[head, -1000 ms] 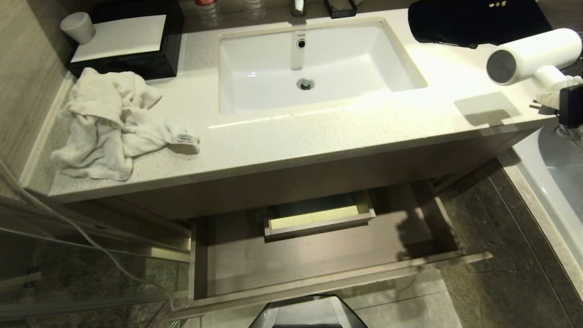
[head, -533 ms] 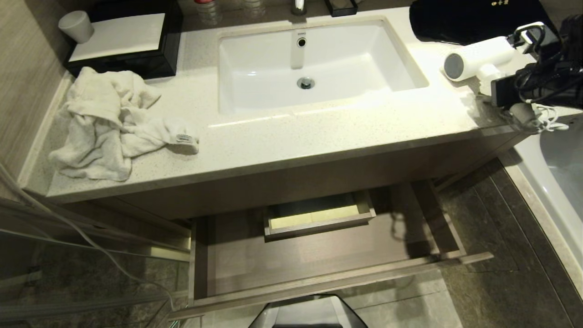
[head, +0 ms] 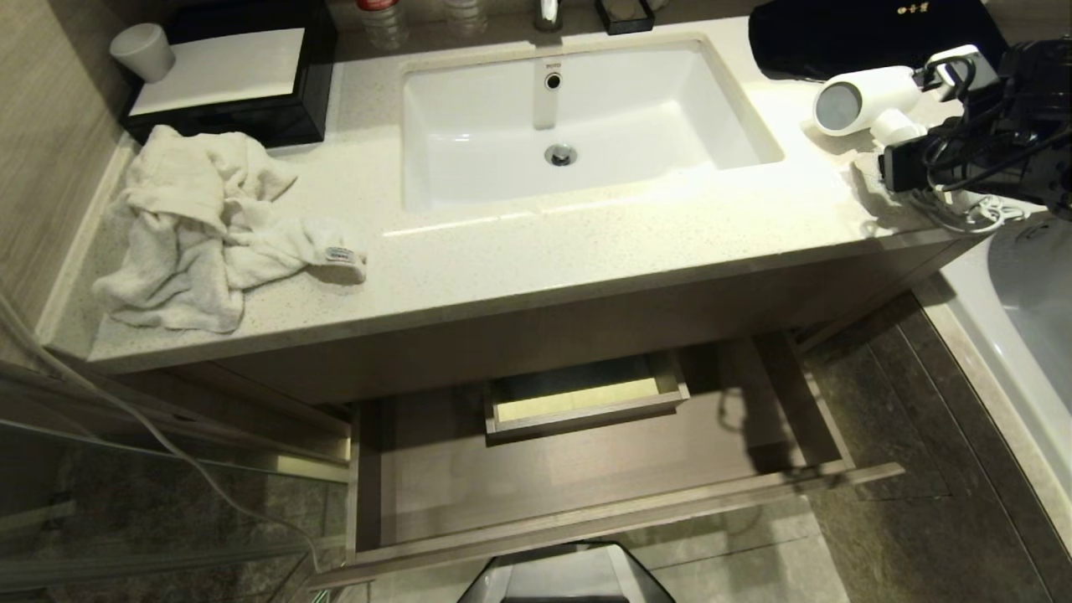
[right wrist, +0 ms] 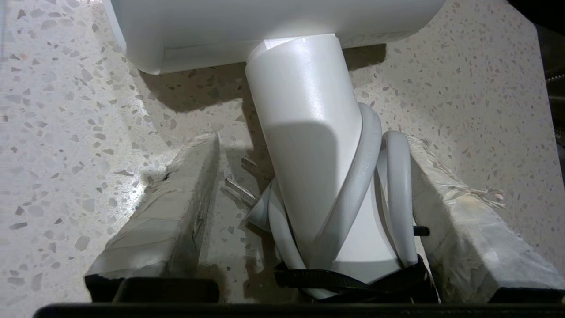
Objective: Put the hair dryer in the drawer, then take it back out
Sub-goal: Place it on the countertop
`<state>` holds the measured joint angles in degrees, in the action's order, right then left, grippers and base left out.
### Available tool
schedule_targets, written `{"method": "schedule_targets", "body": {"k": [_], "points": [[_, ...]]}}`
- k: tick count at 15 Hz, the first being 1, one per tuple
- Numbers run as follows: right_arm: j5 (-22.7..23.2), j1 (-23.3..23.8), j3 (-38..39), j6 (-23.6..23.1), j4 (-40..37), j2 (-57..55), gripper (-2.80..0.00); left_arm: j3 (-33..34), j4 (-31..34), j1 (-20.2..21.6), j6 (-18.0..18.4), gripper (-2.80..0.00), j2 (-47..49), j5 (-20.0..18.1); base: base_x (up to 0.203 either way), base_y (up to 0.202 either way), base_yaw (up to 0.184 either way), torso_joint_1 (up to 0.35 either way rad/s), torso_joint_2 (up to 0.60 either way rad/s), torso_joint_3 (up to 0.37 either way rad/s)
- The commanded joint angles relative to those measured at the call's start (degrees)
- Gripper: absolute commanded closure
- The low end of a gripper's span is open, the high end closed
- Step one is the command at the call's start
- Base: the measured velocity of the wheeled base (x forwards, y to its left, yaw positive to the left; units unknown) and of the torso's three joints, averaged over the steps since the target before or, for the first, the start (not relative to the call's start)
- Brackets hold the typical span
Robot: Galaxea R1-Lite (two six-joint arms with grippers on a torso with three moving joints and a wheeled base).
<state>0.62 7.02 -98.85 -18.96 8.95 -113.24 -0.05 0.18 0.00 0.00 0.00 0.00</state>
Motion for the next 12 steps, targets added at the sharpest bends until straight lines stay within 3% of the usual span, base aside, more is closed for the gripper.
{"method": "schedule_targets", "body": {"k": [1, 5, 8, 11, 12], "points": [[0.19, -0.04, 1.92, -0.14, -0.10, 3.52, -2.80, 0.05, -0.01, 0.00, 0.00, 0.00, -0.02, 0.00, 0.000, 0.000, 0.000, 0.000, 0.00, 0.000], [2.50, -0.07, 16.32, -3.02, 0.61, 19.38, -2.80, 0.05, -0.01, 0.00, 0.00, 0.00, 0.00, 0.00, 0.000, 0.000, 0.000, 0.000, 0.00, 0.000], [5.76, 0.20, 20.96, -4.99, 2.63, 25.72, -2.80, 0.05, -0.01, 0.00, 0.00, 0.00, -0.09, 0.00, 0.000, 0.000, 0.000, 0.000, 0.00, 0.000], [5.83, 0.37, 24.18, -5.72, 3.82, 29.17, -2.80, 0.05, -0.01, 0.00, 0.00, 0.00, -0.09, 0.00, 0.000, 0.000, 0.000, 0.000, 0.00, 0.000], [5.76, 0.36, 25.02, -5.61, 2.99, 30.83, 0.00, -0.04, -0.01, 0.00, 0.00, 0.00, -0.09, 0.00, 0.000, 0.000, 0.000, 0.000, 0.00, 0.000]]}}
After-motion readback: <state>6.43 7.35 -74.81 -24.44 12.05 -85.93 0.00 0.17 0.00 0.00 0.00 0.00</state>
